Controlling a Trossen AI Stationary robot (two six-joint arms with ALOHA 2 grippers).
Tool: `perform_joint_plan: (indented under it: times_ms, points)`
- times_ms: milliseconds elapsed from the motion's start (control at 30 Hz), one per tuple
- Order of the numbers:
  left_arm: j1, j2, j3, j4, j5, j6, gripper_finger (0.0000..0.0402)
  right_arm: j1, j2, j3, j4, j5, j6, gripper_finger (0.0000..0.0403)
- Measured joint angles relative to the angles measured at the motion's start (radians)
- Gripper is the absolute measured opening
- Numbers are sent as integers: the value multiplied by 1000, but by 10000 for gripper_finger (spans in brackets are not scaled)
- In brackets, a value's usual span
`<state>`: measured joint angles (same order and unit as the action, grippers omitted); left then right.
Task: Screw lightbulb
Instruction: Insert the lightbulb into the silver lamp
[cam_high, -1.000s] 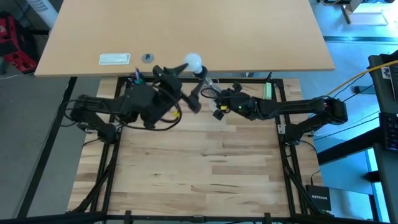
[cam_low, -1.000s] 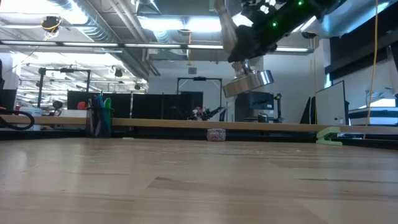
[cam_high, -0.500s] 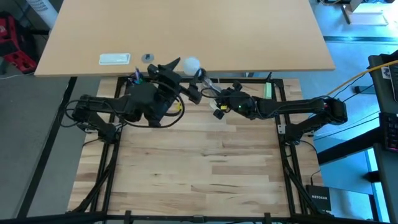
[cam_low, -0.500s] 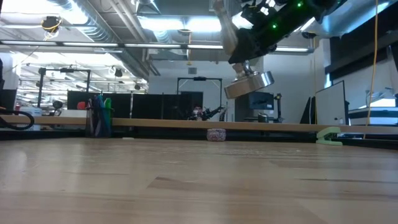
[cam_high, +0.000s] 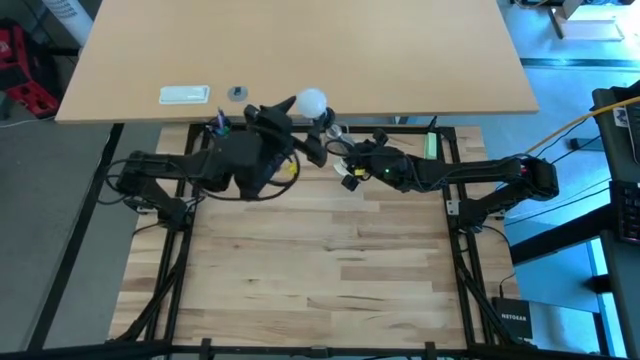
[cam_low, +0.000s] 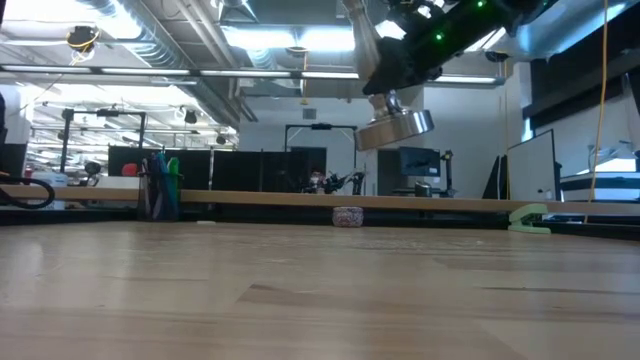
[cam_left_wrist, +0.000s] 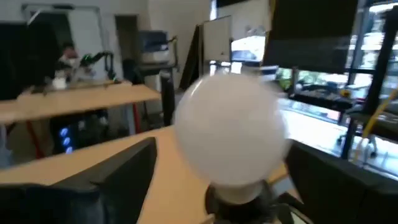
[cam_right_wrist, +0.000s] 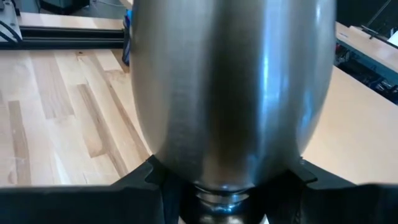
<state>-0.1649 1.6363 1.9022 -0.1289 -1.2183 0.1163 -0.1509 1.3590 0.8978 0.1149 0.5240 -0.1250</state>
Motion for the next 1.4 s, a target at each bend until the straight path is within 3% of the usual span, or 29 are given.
perform_joint_plan:
  times_ms: [133,267,367,500,733,1000,1167,1267,1400]
  points:
    - [30,3,0,-25,42,-76,335,0,0,0,5,-8,4,158]
    - [40,10,0,13,77,-53,330,0,0,0,4,-12,1,158]
    - [42,10,0,8,80,-38,299,0,0,0,4,-20,0,158]
    - [40,10,0,7,82,-3,230,0,0,0,3,-46,0,158]
    - [-9,9,1,3,136,66,224,19,-14,0,-6,-152,6,158]
    - [-110,-3,8,-81,360,98,215,161,-91,-3,-31,-630,13,159]
    - [-141,9,3,-107,692,64,128,274,-96,-1,16,-912,-54,158]
    - [-130,16,-7,-145,818,66,97,343,-77,5,75,-940,-65,158]
    - [-125,2,-1,-194,833,65,61,380,-78,3,111,-838,-29,158]
